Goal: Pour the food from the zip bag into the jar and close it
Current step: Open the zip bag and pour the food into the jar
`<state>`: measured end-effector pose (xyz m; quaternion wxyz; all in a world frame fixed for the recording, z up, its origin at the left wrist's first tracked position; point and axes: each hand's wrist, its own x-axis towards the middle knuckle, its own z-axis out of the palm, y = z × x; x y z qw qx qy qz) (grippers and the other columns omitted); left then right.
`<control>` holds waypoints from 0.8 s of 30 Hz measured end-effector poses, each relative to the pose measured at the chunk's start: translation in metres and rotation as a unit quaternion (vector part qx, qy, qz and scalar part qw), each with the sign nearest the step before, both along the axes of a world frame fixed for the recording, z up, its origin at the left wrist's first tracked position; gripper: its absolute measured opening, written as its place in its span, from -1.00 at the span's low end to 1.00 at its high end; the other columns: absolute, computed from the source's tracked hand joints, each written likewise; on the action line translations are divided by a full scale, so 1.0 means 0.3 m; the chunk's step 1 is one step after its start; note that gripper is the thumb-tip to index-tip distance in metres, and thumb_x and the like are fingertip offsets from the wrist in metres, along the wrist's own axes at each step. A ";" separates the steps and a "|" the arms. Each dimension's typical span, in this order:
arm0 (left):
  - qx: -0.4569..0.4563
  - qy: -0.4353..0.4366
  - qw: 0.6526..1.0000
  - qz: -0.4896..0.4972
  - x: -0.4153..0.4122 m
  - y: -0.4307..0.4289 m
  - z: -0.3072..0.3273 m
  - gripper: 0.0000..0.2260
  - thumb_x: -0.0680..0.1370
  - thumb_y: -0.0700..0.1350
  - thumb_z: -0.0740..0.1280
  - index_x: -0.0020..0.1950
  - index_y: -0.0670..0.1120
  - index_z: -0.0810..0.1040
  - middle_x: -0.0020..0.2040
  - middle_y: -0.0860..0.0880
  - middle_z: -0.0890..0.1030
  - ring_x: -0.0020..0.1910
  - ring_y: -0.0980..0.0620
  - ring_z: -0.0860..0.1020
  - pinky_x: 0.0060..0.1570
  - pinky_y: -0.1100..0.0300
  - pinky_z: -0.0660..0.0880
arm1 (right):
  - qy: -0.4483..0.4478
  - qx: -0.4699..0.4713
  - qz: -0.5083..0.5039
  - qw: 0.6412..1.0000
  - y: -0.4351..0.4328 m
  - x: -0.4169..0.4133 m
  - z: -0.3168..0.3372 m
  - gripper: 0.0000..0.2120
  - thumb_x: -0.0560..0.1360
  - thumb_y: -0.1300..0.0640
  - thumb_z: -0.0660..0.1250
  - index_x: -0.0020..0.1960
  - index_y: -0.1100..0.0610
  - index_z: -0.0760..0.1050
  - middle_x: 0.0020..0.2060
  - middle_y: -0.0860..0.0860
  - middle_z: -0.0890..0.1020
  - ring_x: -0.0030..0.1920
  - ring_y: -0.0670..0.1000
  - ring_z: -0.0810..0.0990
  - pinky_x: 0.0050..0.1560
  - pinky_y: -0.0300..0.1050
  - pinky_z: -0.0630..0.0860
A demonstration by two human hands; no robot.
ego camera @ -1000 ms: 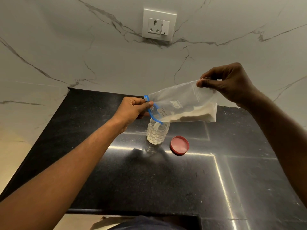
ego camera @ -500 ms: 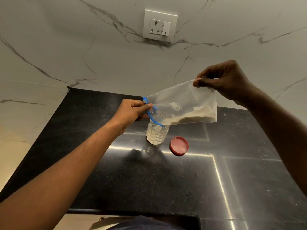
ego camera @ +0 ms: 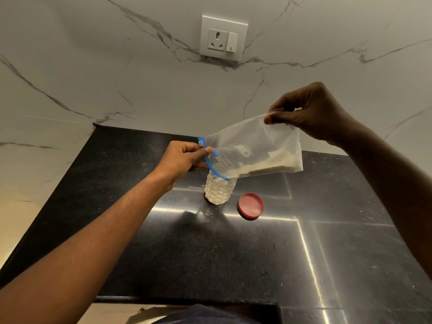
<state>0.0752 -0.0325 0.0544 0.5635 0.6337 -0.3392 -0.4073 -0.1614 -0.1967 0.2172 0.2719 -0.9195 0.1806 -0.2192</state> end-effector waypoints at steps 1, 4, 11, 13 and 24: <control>0.001 0.000 1.000 0.001 0.002 0.001 -0.002 -0.83 0.60 -0.04 0.48 0.06 -0.13 0.75 -0.05 0.02 0.81 -0.13 0.09 0.78 -0.27 0.39 0.61 | 0.003 -0.001 0.001 1.000 0.006 0.002 0.000 -0.75 0.43 -0.05 0.49 -0.02 0.11 0.71 -0.13 -0.02 0.73 -0.12 -0.02 0.73 -0.09 -0.15 0.71; 0.000 0.009 1.000 0.006 0.005 0.005 -0.003 -0.84 0.61 -0.06 0.47 0.07 -0.14 0.75 -0.05 0.01 0.81 -0.11 0.07 0.79 -0.25 0.37 0.62 | 0.008 -0.014 0.011 1.000 0.025 0.014 0.007 -0.77 0.44 -0.06 0.47 -0.02 0.07 0.70 -0.13 -0.08 0.72 -0.12 -0.08 0.72 -0.07 -0.23 0.69; -0.003 0.007 1.000 0.007 0.002 0.009 0.012 -0.88 0.61 -0.08 0.46 0.04 -0.11 0.74 -0.06 0.00 0.81 -0.15 0.10 0.78 -0.27 0.38 0.60 | 0.001 -0.029 0.019 0.999 0.045 0.030 0.026 -0.71 0.42 -0.11 0.46 -0.02 0.09 0.69 -0.14 -0.02 0.72 -0.11 -0.02 0.72 -0.04 -0.15 0.71; -0.003 0.011 1.000 0.009 0.003 0.010 0.017 -0.88 0.61 -0.08 0.46 0.03 -0.10 0.74 -0.05 -0.01 0.81 -0.14 0.08 0.78 -0.27 0.38 0.61 | 0.001 -0.028 0.019 0.999 0.045 0.030 0.029 -0.69 0.42 -0.13 0.45 -0.01 0.09 0.69 -0.13 -0.04 0.72 -0.10 -0.02 0.72 -0.03 -0.14 0.71; -0.005 0.006 1.000 0.009 0.002 0.006 0.004 -0.88 0.60 -0.06 0.48 0.02 -0.09 0.75 -0.07 0.03 0.81 -0.15 0.10 0.78 -0.29 0.40 0.59 | 0.004 -0.069 0.016 0.997 0.037 0.032 0.032 -0.68 0.44 -0.04 0.49 0.00 0.21 0.73 -0.13 0.08 0.75 -0.14 0.00 0.74 -0.06 -0.05 0.71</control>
